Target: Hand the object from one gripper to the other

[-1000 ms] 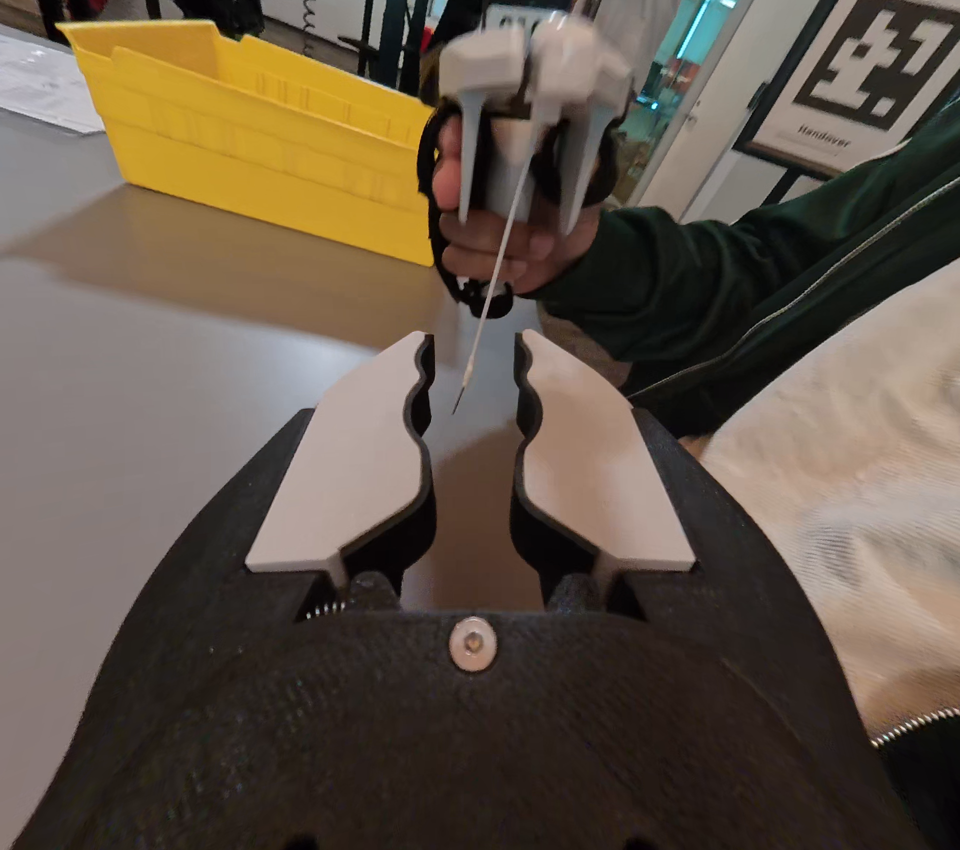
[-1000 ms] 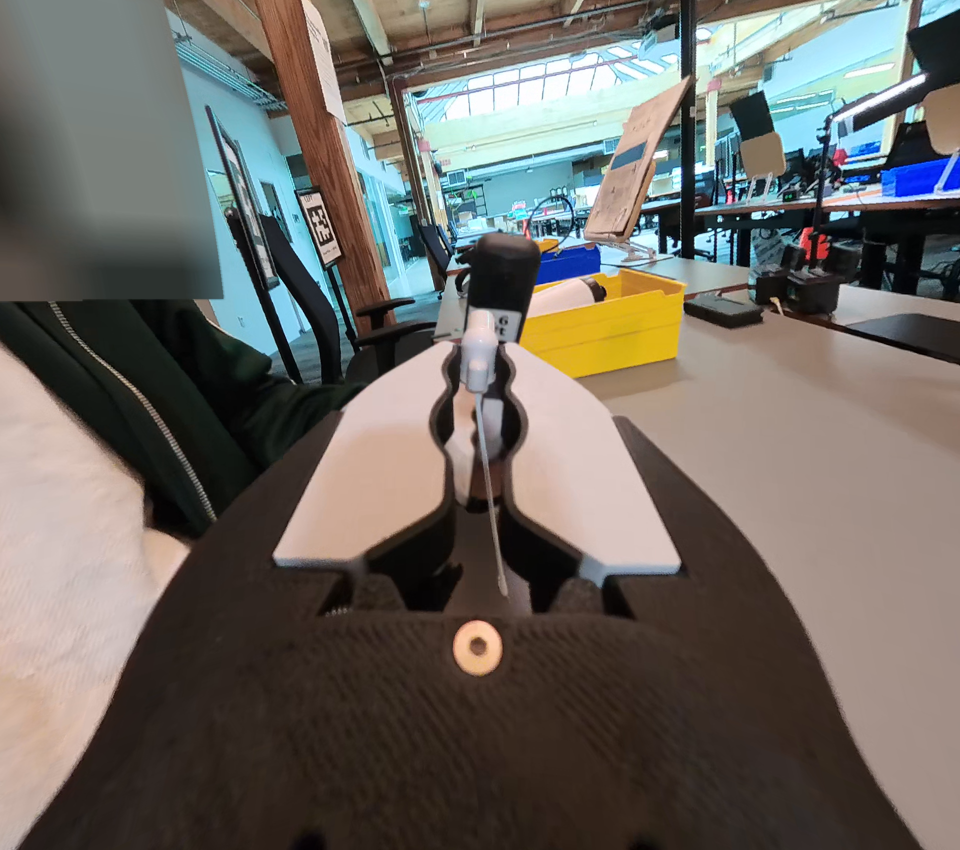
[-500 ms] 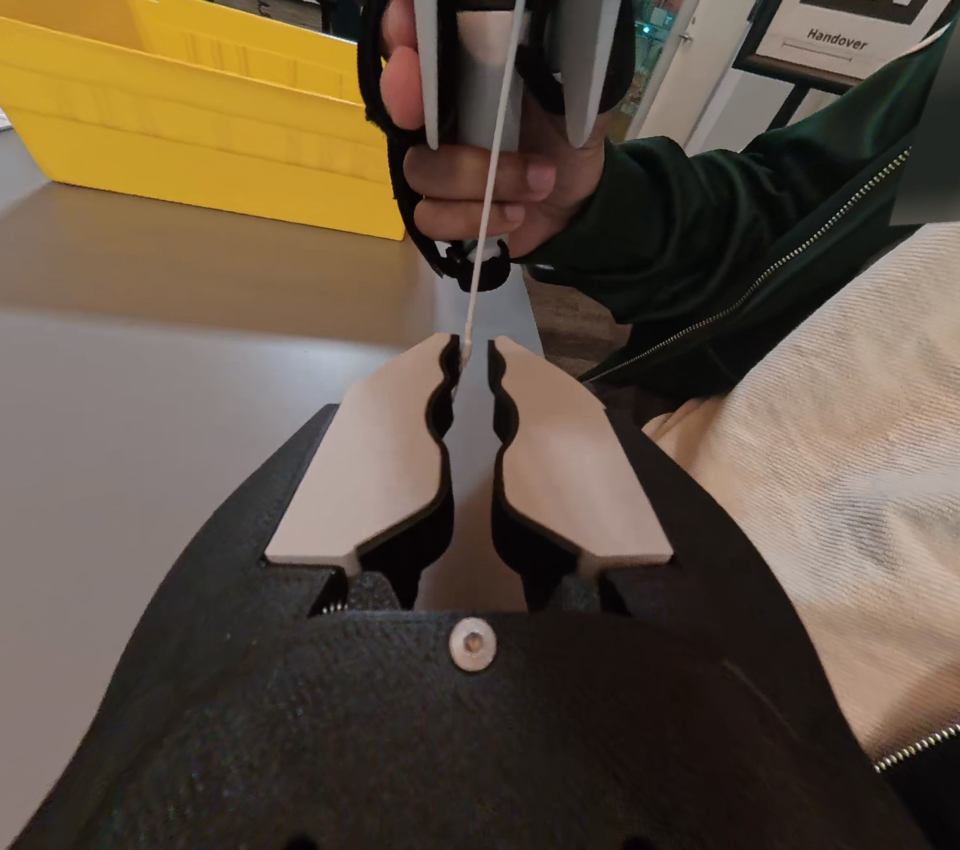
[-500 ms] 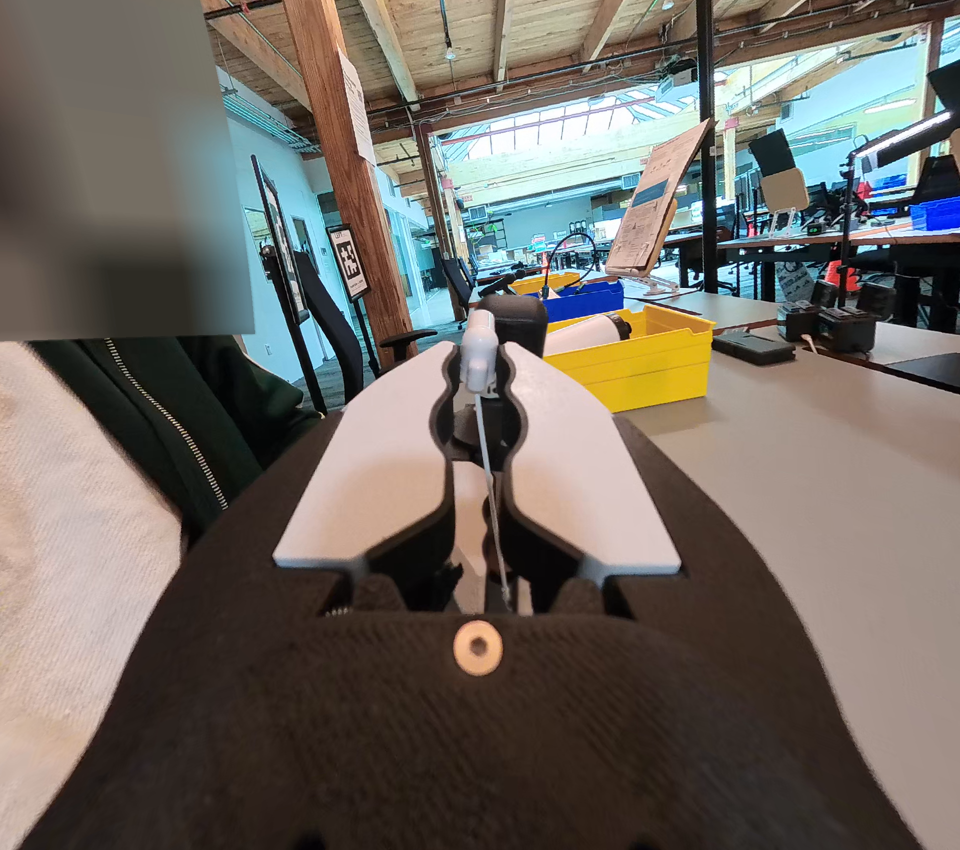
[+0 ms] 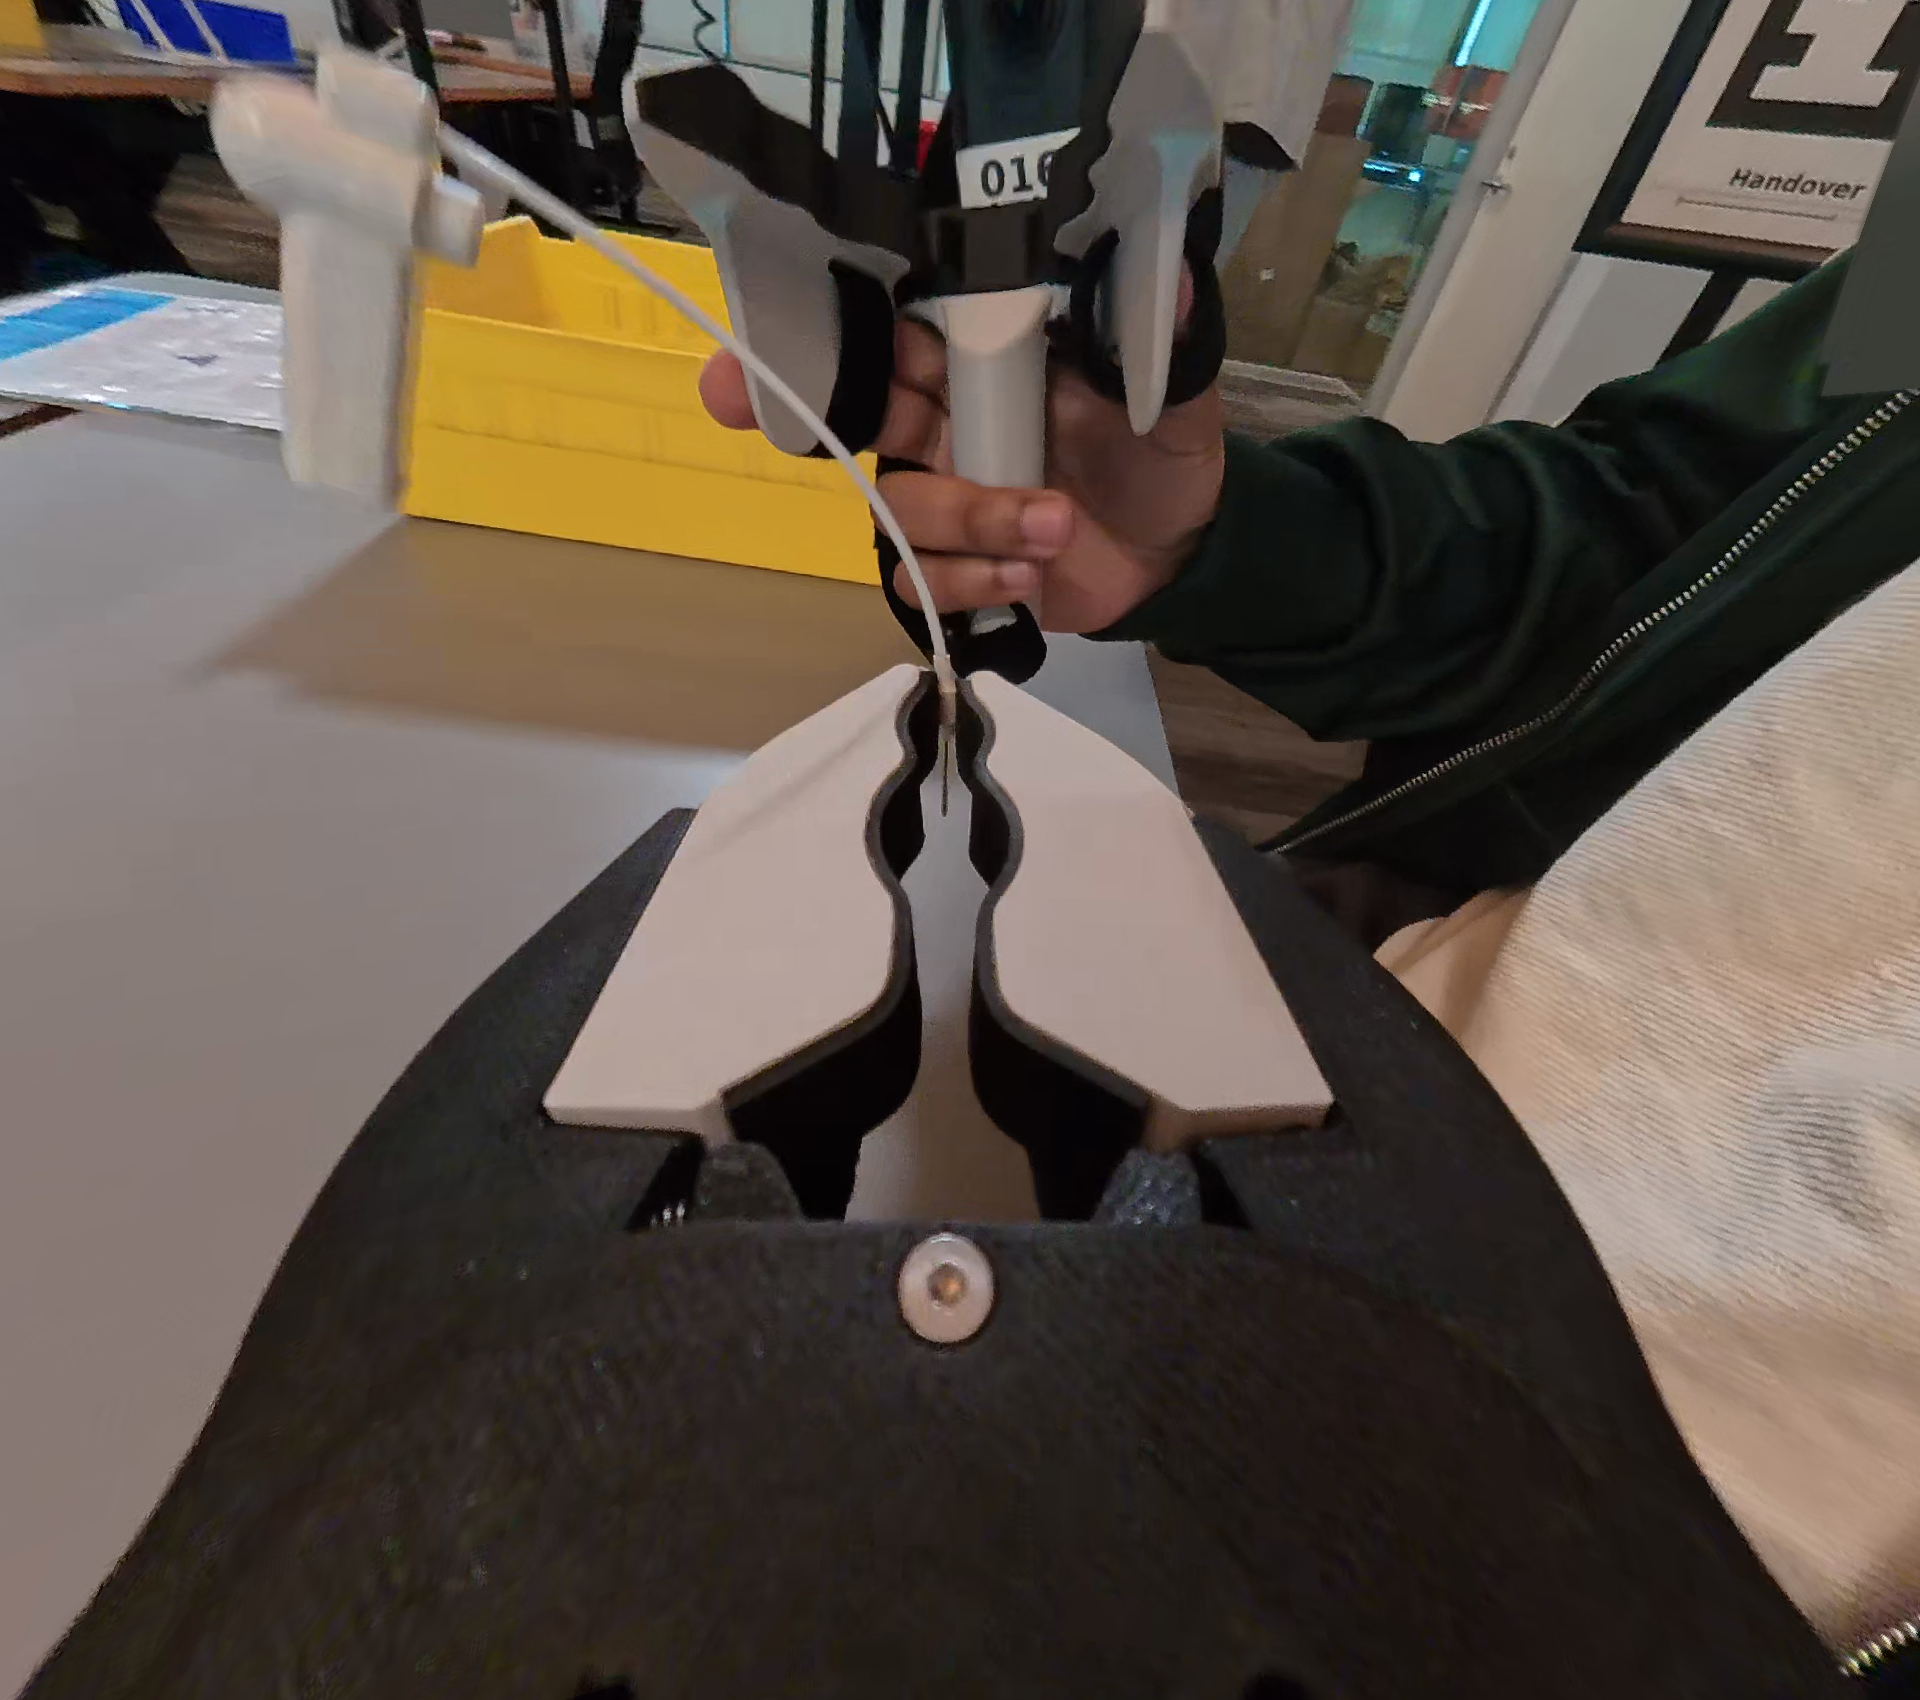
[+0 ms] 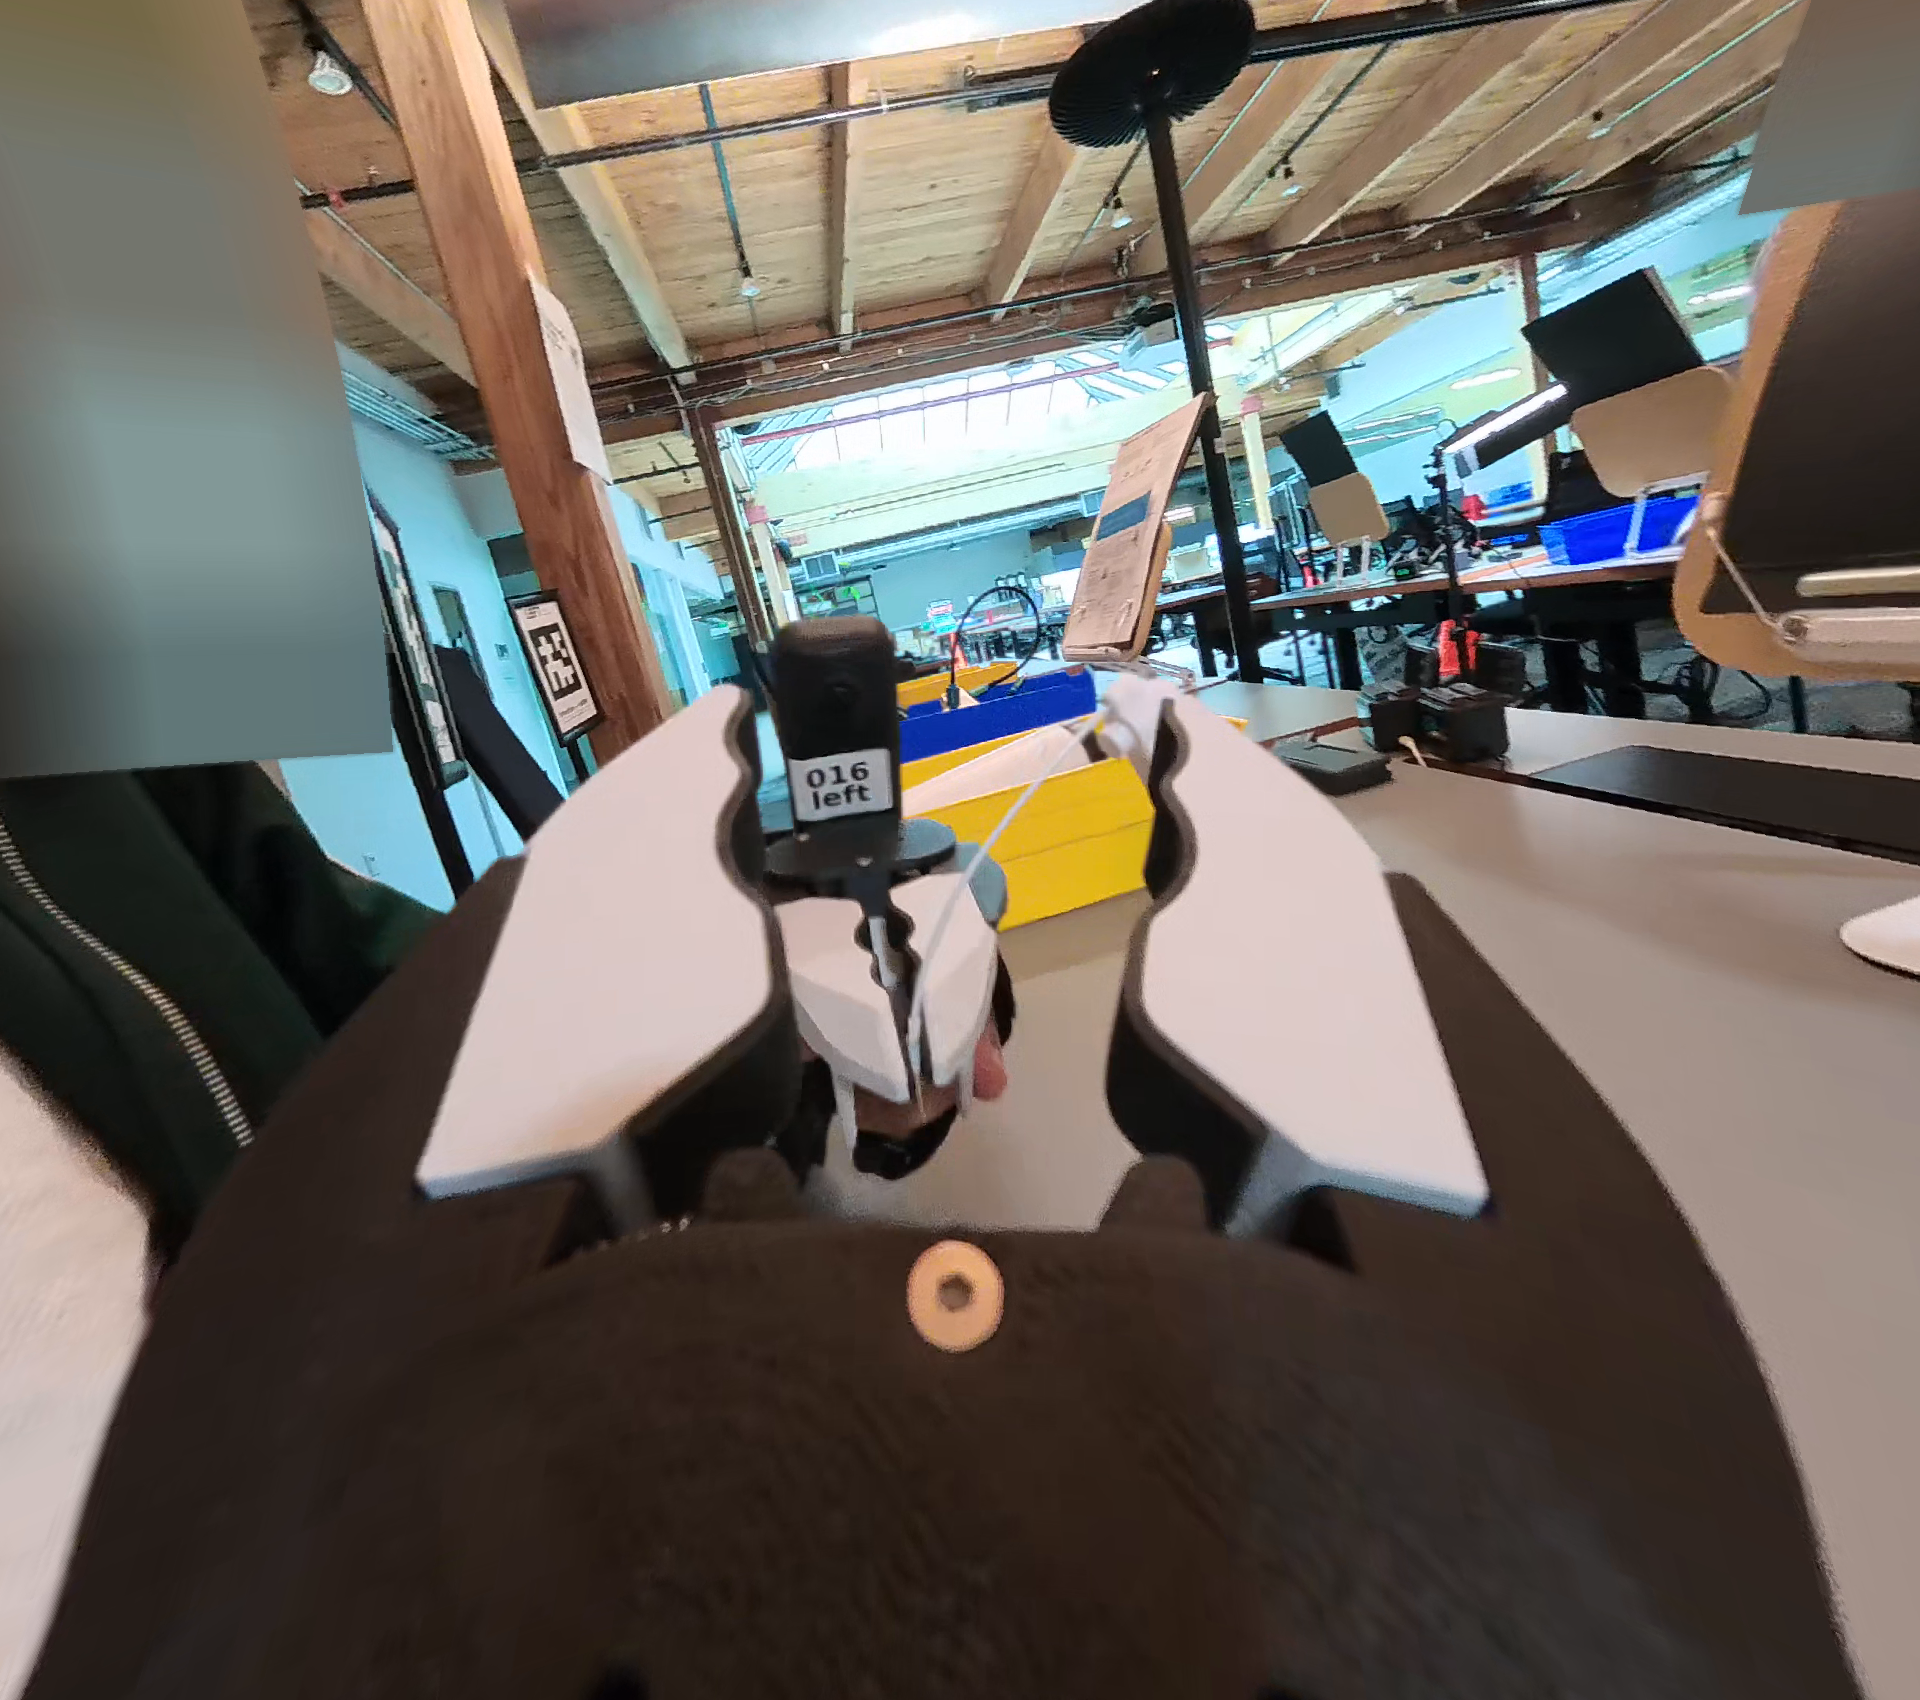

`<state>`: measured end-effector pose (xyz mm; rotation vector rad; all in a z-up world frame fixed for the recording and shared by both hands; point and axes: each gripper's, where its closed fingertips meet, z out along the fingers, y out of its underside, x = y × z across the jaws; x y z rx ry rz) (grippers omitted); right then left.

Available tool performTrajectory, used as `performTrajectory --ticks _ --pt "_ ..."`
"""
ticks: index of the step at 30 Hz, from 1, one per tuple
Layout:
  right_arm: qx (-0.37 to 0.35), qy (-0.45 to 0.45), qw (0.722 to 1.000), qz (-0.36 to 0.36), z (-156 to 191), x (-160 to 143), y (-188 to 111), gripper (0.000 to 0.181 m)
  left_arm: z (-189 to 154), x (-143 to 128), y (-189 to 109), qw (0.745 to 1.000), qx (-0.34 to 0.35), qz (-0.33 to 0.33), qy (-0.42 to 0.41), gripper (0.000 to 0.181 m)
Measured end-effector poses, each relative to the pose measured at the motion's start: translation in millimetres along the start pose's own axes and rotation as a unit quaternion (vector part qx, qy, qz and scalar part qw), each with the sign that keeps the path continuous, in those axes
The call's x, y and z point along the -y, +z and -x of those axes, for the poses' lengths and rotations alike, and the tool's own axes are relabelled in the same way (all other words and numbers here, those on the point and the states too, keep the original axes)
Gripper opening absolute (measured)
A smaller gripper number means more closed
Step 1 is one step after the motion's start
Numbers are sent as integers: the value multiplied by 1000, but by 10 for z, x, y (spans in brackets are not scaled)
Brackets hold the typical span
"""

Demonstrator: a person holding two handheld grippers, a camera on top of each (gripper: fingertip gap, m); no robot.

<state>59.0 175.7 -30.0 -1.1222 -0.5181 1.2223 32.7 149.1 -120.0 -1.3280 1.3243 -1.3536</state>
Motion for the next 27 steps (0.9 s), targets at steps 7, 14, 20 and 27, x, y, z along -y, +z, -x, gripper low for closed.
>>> performTrajectory --ticks 7,14,20,27 --pt "-13 14 1000 3 -91 -55 -41 68 38 40 -46 1000 13 -10 6 4" --pt "-11 14 1000 19 -92 -122 -39 64 44 69 -59 1000 19 -17 11 4" --pt "-3 0 997 75 -64 -316 -17 44 41 87 -64 999 22 -23 15 4" --pt "33 62 993 98 38 -423 37 21 -25 19 17 1000 8 -12 18 4"
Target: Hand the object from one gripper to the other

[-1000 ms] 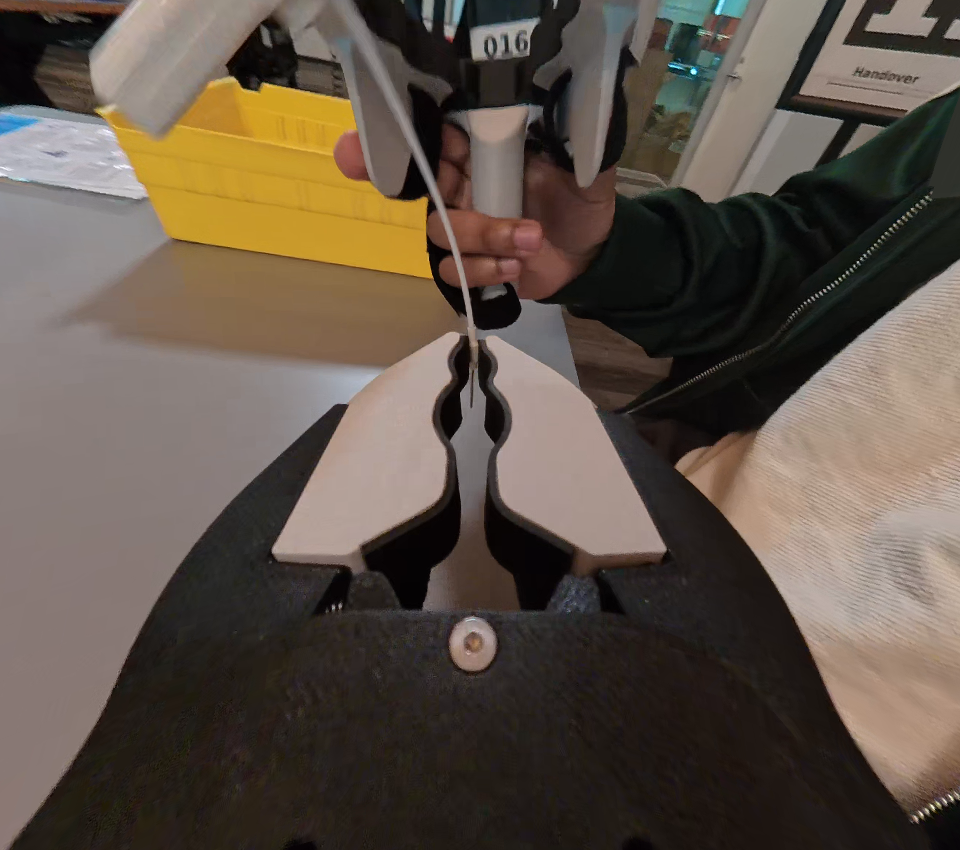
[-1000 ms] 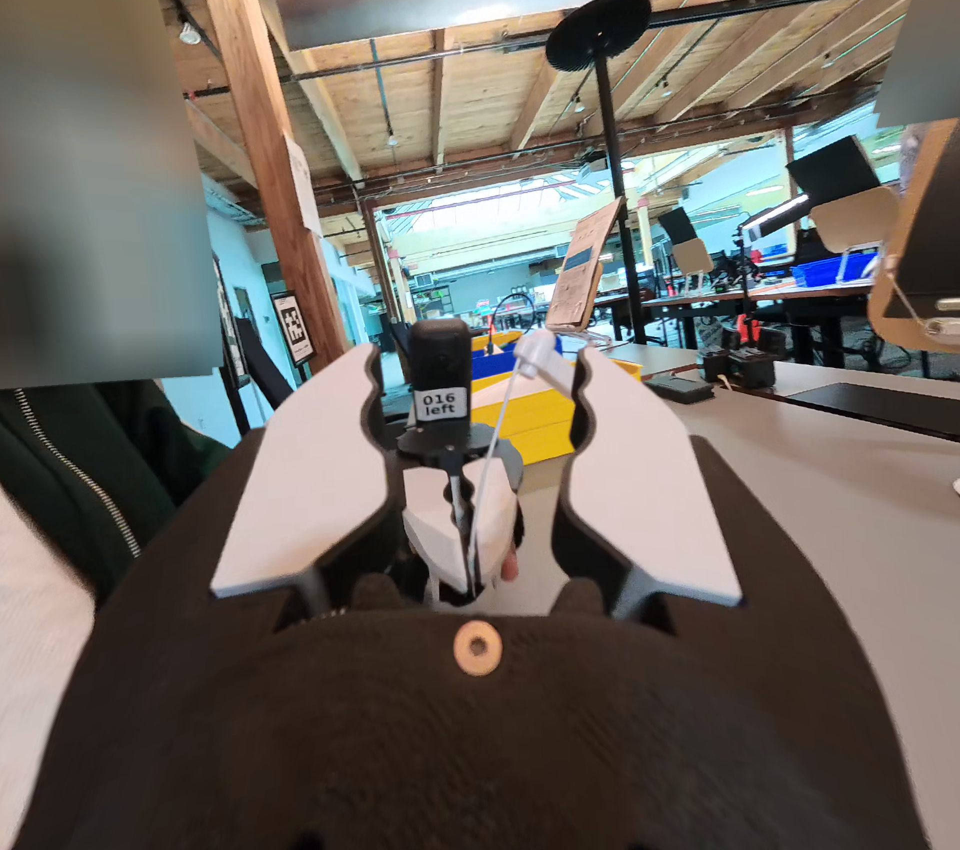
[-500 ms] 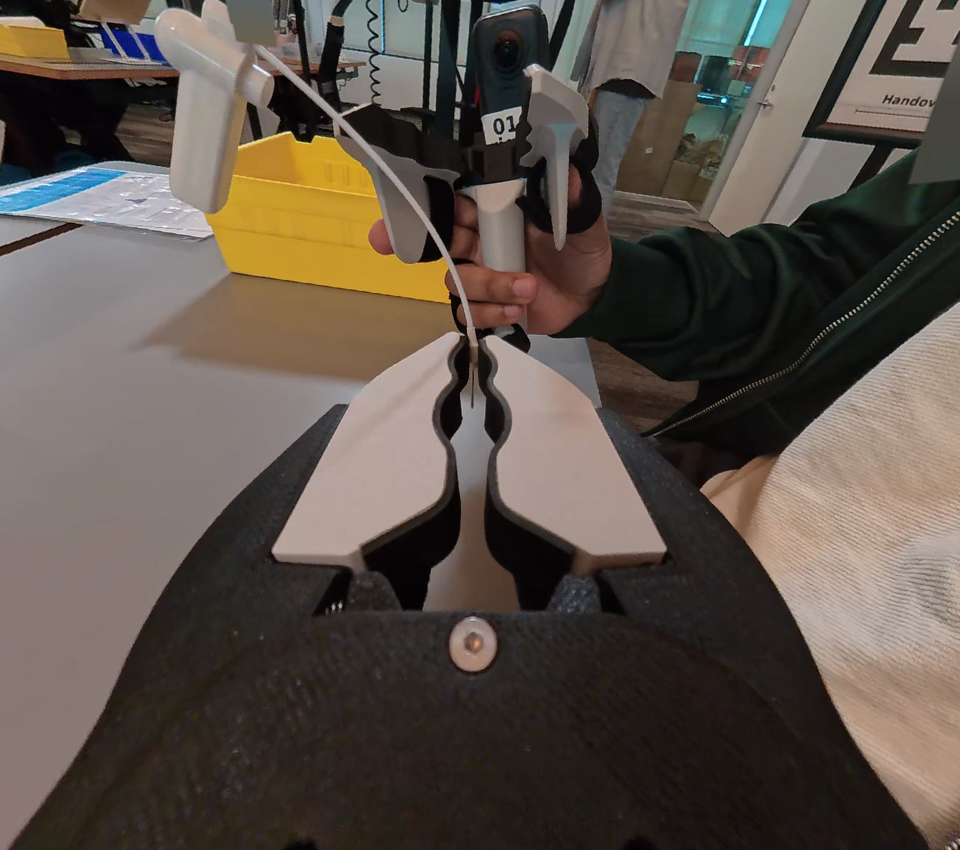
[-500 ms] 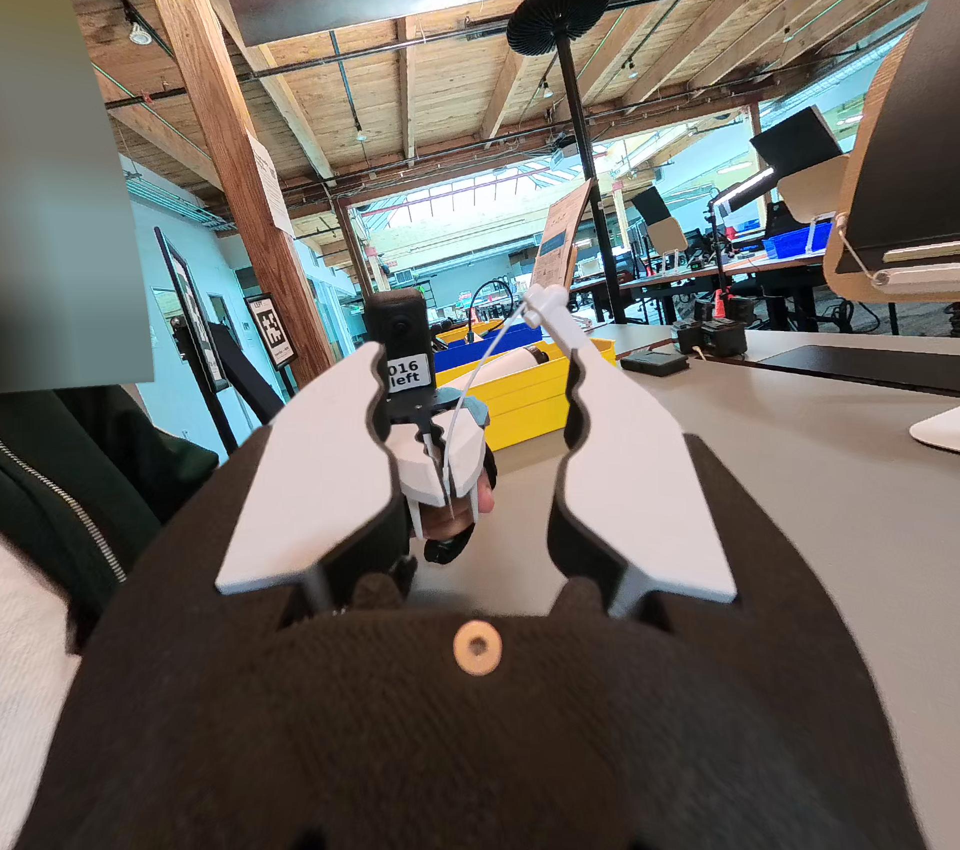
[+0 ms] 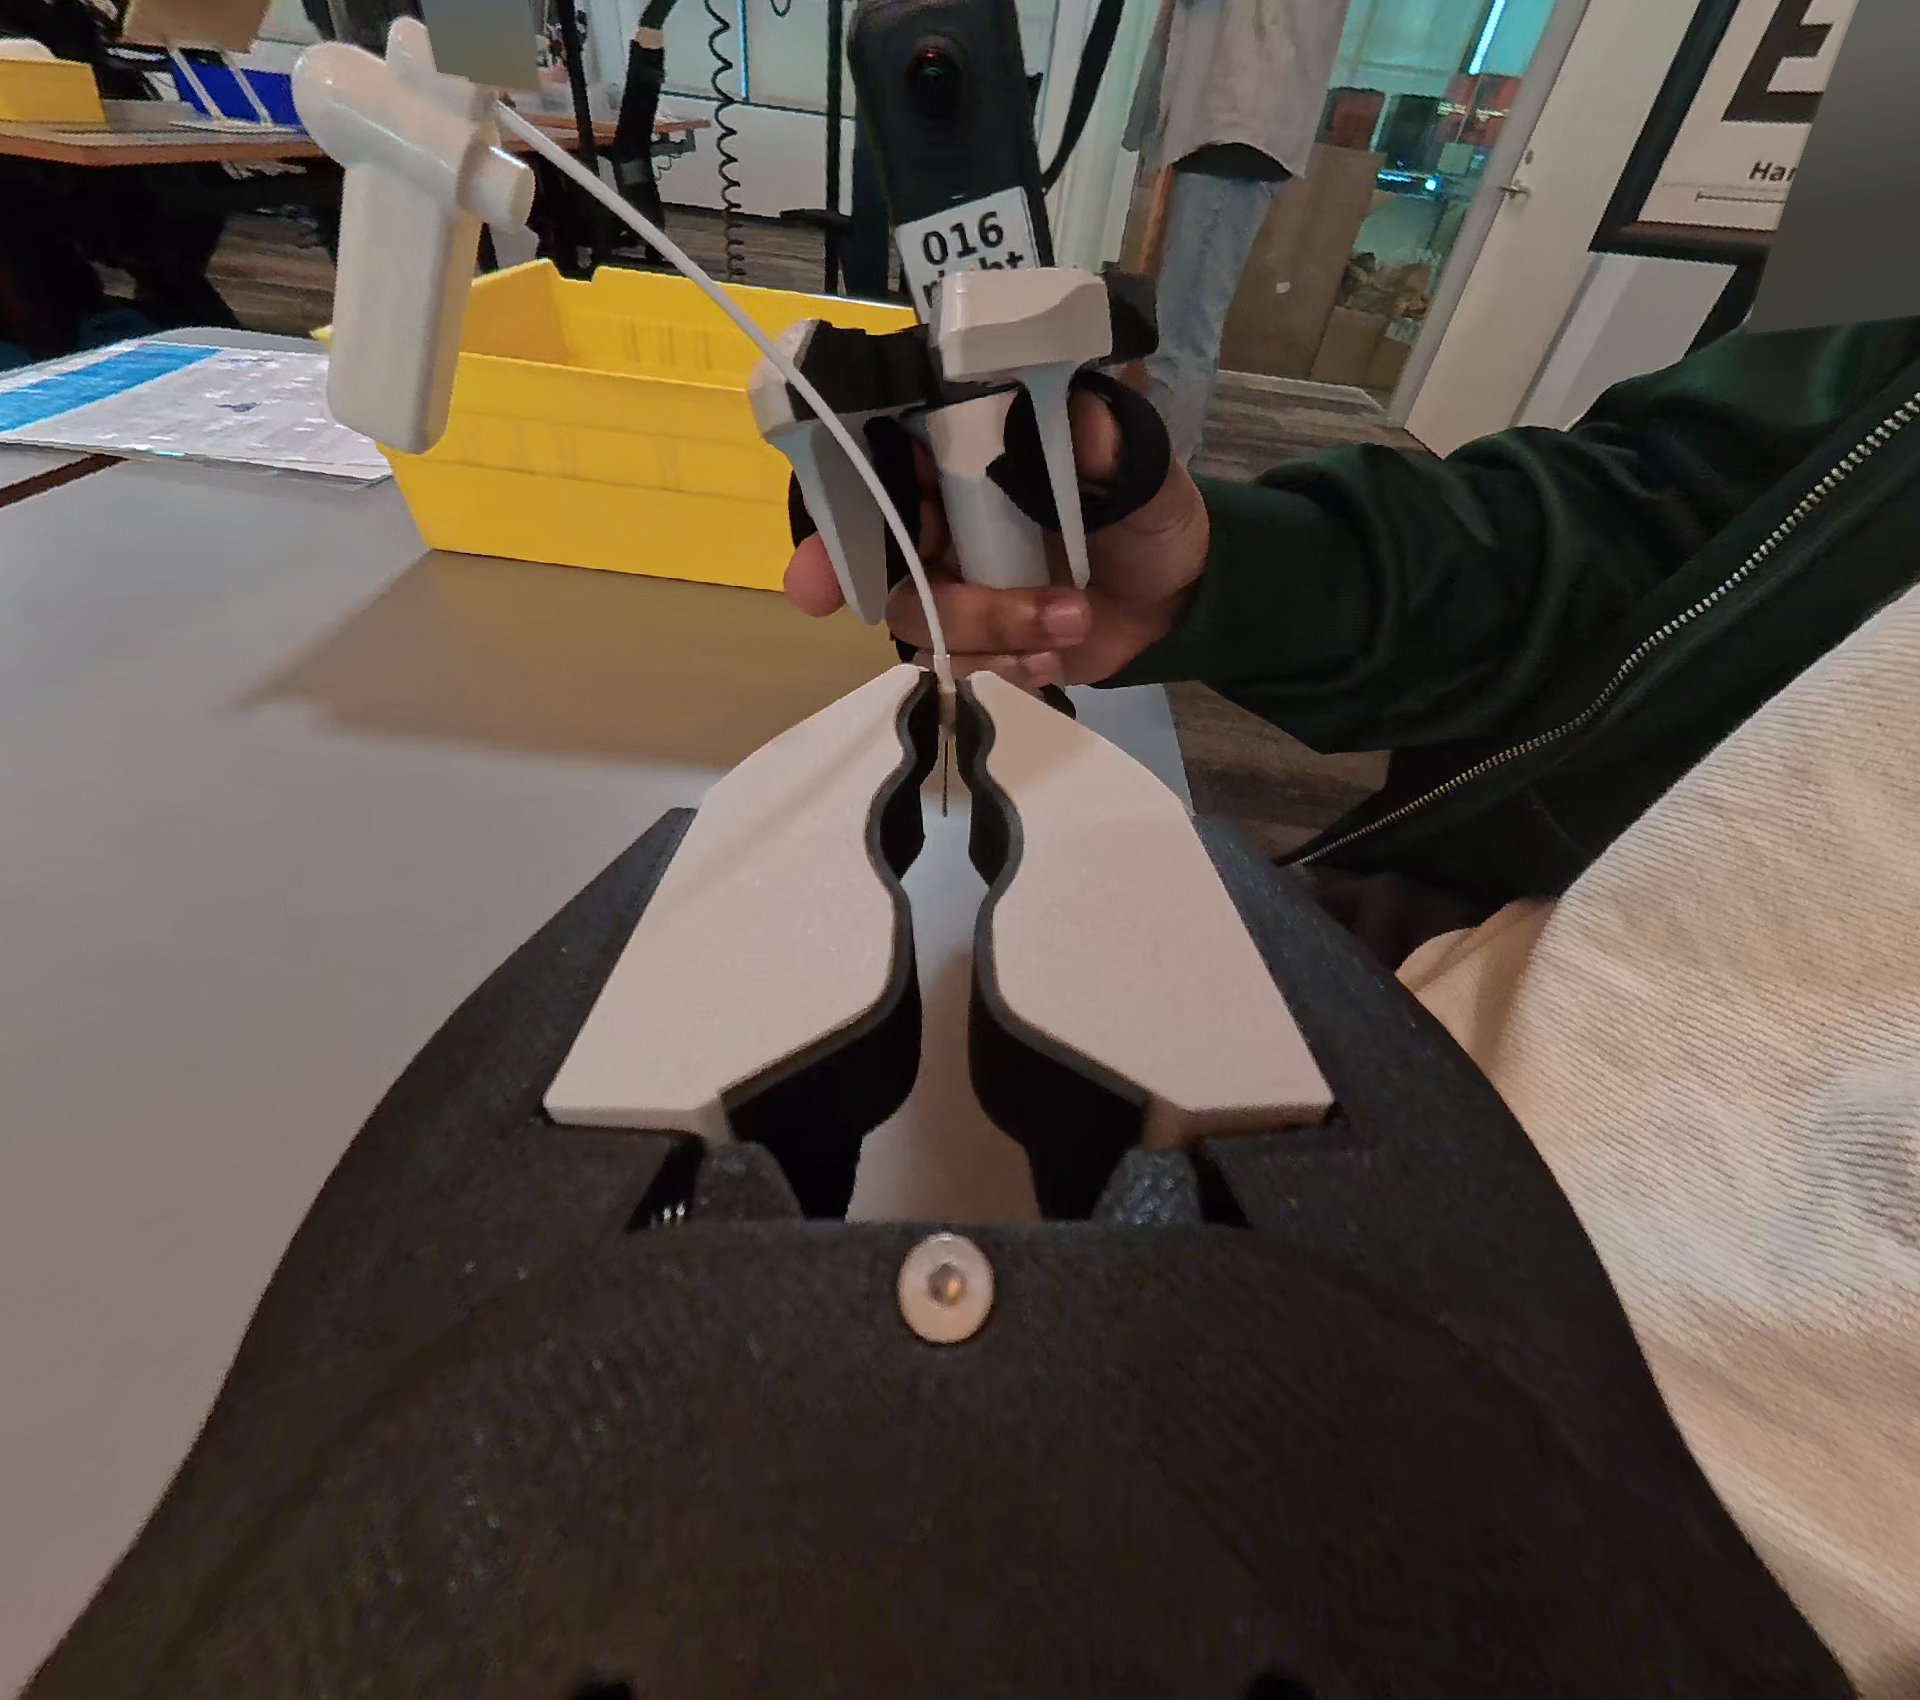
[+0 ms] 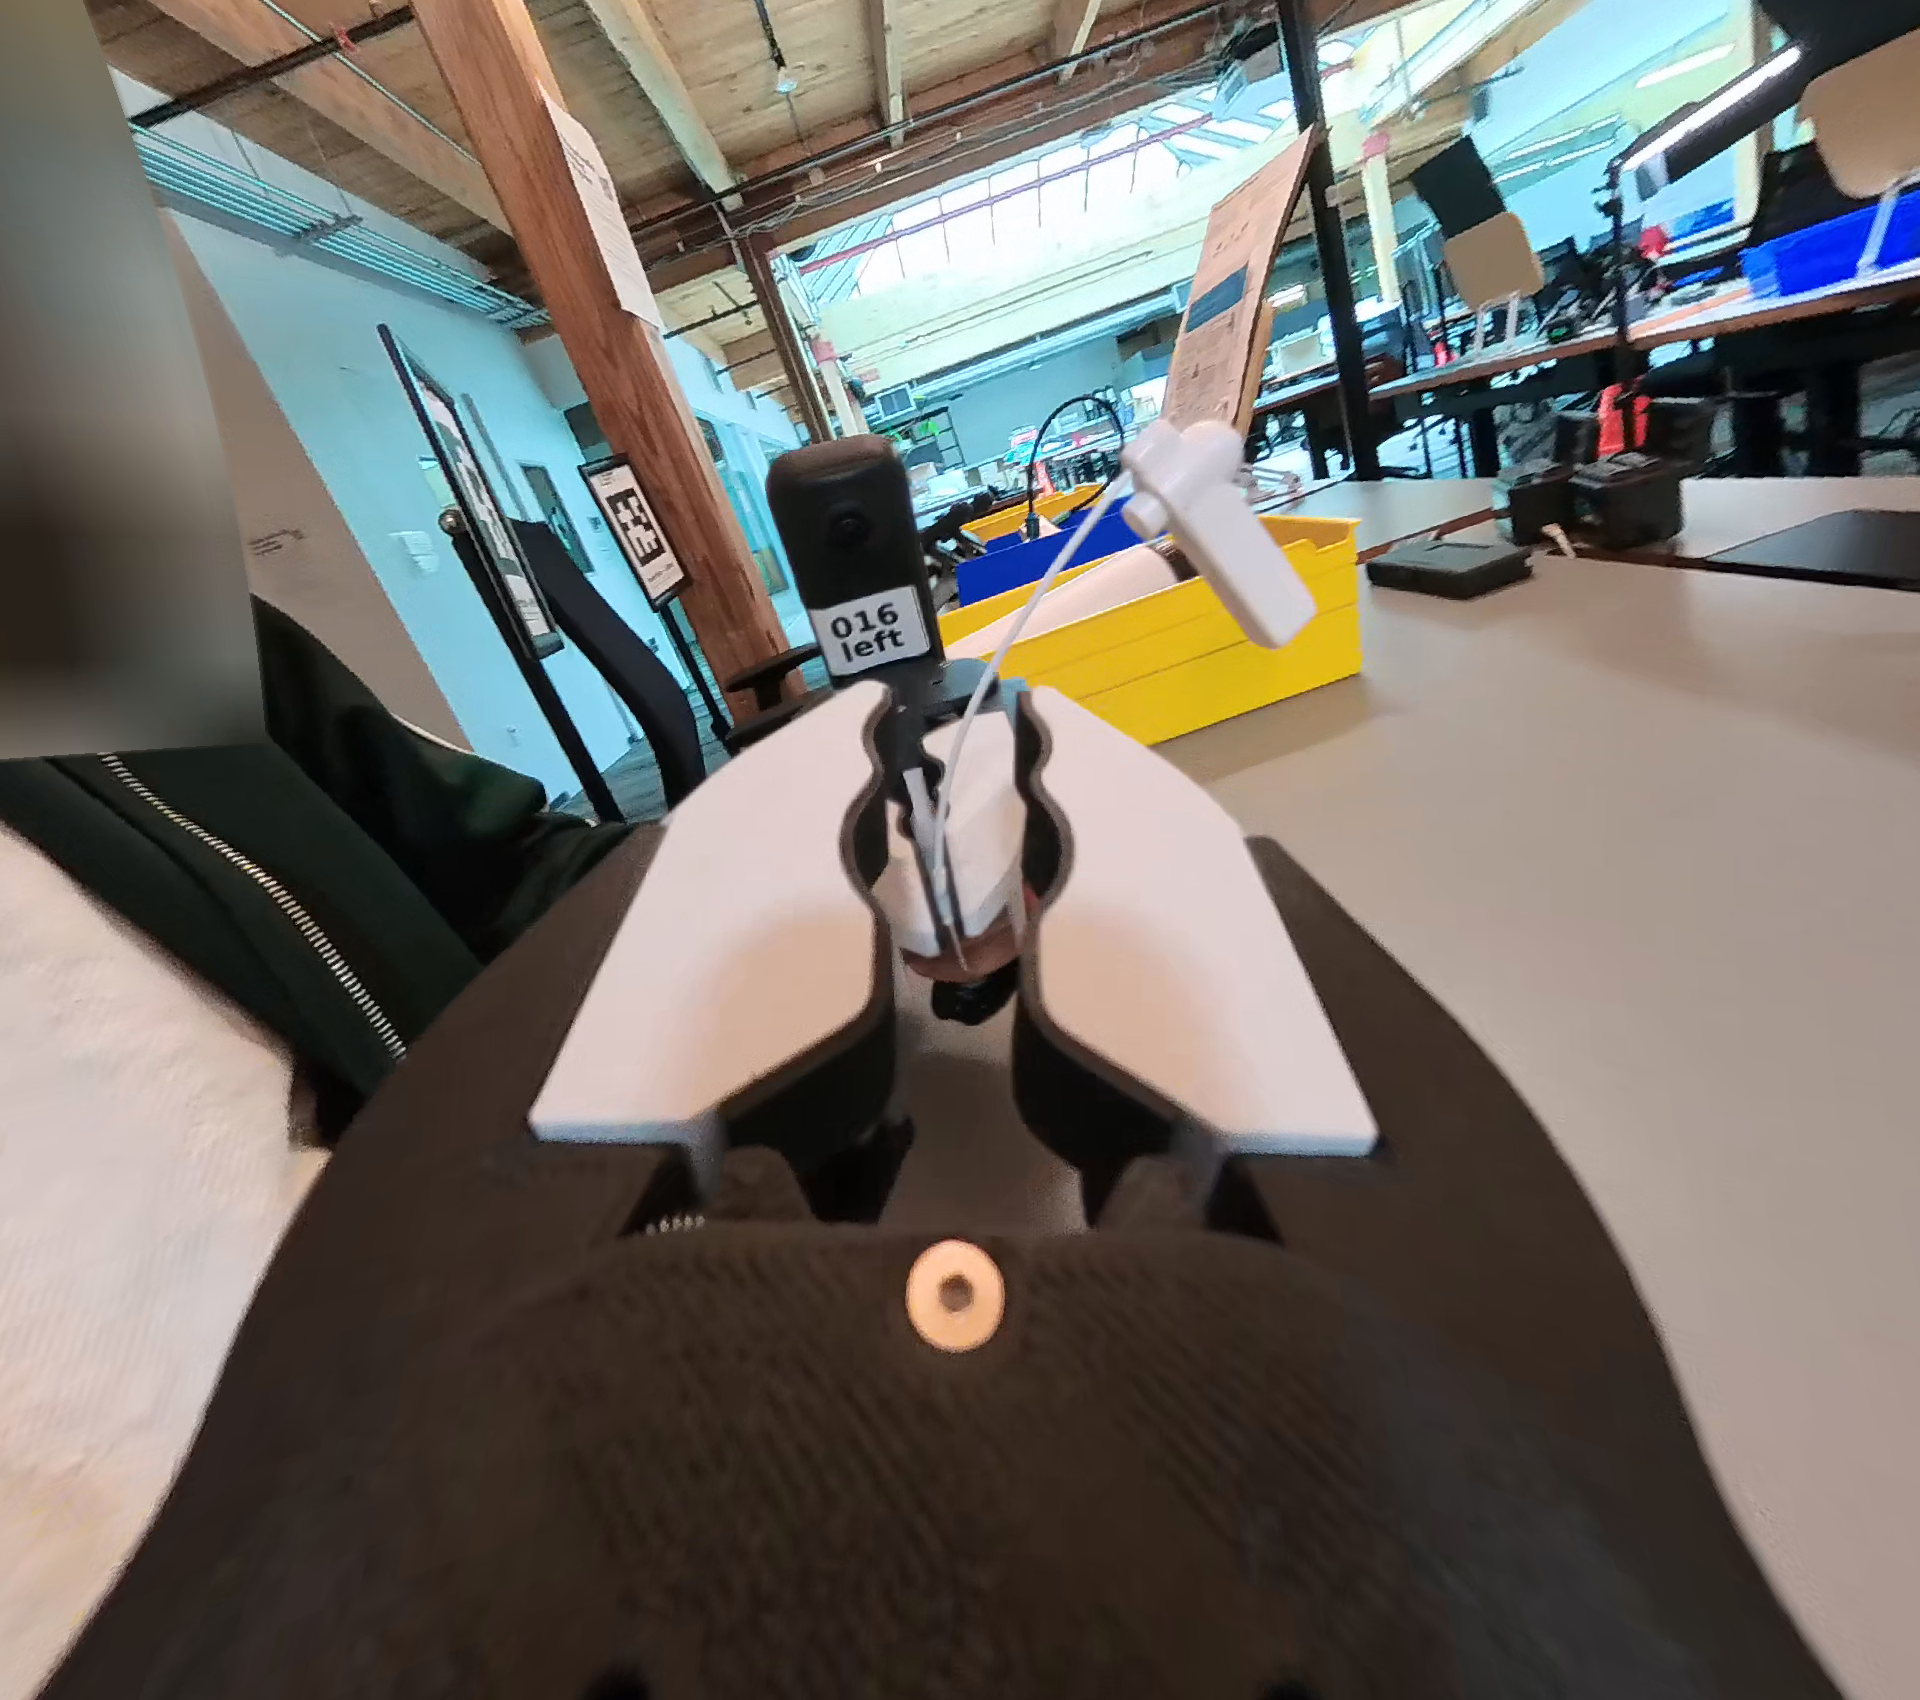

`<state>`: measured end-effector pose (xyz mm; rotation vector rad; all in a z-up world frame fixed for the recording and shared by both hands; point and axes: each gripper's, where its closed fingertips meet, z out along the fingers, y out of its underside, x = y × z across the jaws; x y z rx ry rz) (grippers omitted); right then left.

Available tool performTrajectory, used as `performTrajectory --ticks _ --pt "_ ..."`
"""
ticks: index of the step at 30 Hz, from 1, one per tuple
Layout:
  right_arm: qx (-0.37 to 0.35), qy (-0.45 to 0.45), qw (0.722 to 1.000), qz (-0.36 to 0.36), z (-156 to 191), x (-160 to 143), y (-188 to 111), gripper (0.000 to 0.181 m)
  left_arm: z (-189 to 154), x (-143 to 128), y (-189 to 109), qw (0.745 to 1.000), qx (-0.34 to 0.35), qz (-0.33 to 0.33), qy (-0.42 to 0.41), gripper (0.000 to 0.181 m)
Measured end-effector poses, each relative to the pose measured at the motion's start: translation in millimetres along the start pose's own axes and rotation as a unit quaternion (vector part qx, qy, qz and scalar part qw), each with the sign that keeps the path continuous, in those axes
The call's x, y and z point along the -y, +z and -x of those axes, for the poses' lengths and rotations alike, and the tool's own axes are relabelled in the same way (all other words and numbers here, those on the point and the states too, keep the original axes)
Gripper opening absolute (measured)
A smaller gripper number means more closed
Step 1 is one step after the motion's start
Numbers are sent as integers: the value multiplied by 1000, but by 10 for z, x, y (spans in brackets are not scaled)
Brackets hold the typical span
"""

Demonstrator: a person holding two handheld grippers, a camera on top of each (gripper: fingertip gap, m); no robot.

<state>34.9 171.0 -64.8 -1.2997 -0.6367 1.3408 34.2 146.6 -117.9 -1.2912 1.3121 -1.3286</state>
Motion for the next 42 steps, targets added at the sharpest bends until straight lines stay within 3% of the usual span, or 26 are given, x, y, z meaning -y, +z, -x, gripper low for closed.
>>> performTrajectory --ticks 15,25,42 --pt "2 -35 999 40 75 -98 57 1 -52 -52 70 1000 -13 4 -9 5" --pt "-14 -56 998 33 32 -49 2 1 -19 50 12 999 -15 -34 -24 26" --pt "-56 -145 980 126 -46 -371 91 1 63 358 -163 991 8 -124 -54 11"
